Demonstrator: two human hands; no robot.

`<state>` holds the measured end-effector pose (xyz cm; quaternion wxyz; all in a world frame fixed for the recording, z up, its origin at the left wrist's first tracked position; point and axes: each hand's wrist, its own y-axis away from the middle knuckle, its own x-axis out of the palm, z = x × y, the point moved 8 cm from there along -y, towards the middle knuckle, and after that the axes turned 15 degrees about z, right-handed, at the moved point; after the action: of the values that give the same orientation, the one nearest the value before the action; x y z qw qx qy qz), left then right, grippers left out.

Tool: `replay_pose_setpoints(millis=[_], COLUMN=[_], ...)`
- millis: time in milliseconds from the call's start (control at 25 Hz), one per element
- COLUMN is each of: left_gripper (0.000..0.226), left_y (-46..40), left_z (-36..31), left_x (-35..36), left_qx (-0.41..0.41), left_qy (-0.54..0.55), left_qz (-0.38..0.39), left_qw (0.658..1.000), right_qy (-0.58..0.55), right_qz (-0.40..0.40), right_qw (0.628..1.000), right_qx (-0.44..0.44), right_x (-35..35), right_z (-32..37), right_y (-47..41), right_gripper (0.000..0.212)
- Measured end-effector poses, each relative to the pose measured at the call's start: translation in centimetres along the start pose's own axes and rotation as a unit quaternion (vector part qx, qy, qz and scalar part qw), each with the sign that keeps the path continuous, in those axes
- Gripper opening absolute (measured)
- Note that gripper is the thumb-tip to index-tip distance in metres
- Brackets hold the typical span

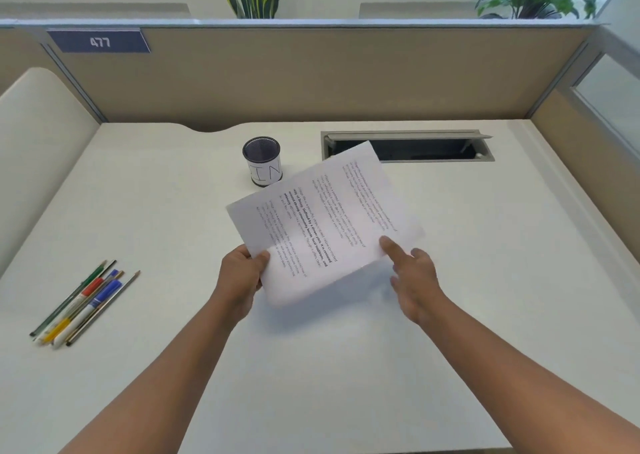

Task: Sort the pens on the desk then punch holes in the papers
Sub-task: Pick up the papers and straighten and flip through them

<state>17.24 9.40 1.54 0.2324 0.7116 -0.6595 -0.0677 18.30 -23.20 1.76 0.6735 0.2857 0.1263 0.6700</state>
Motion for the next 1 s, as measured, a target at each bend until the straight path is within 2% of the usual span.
replay_pose_setpoints(millis=[120,200,360,520,680,840,1000], left_gripper=[0.022,0.023,0.023,0.022,0.02,0.019,0.039], left_y=[0.1,0.1,0.1,0.1,-0.1,-1.3,-3.7], left_z=[1.6,2.7,3.8,4.1,4.5,4.3,2.2], left_x=[1.9,3.1,4.8,5.3,5.8,5.8,5.2], left_qx=[-0.016,-0.024,-0.028,-0.015,-0.018,-0.033,-0.05], left_qy=[0.078,0.123,0.169,0.171,0.126,0.098,0.017], left_qz=[-0.004,-0.012,-0.021,-0.023,-0.005,0.014,-0.01], left_qw=[0.997,0.992,0.985,0.985,0.992,0.995,0.999], right_qy=[-0.146,-0.182,-0.198,-0.192,-0.081,0.009,0.021], right_qz=[0.122,0.141,0.086,0.05,-0.001,-0.054,-0.069], right_qw=[0.982,0.973,0.975,0.979,0.996,0.995,0.995], right_qx=[-0.005,-0.034,-0.056,-0.04,-0.05,-0.085,-0.075], right_x=[4.2,6.0,6.6,5.7,3.8,0.8,-2.6], right_z=[-1.6,-1.6,-1.0,-0.9,-0.5,0.7,1.7], right_y=[0.2,0.2,-0.3,-1.2,-1.6,-1.8,-2.8], right_gripper=[0.045,0.014,0.02,0.019,0.015,0.017,0.013])
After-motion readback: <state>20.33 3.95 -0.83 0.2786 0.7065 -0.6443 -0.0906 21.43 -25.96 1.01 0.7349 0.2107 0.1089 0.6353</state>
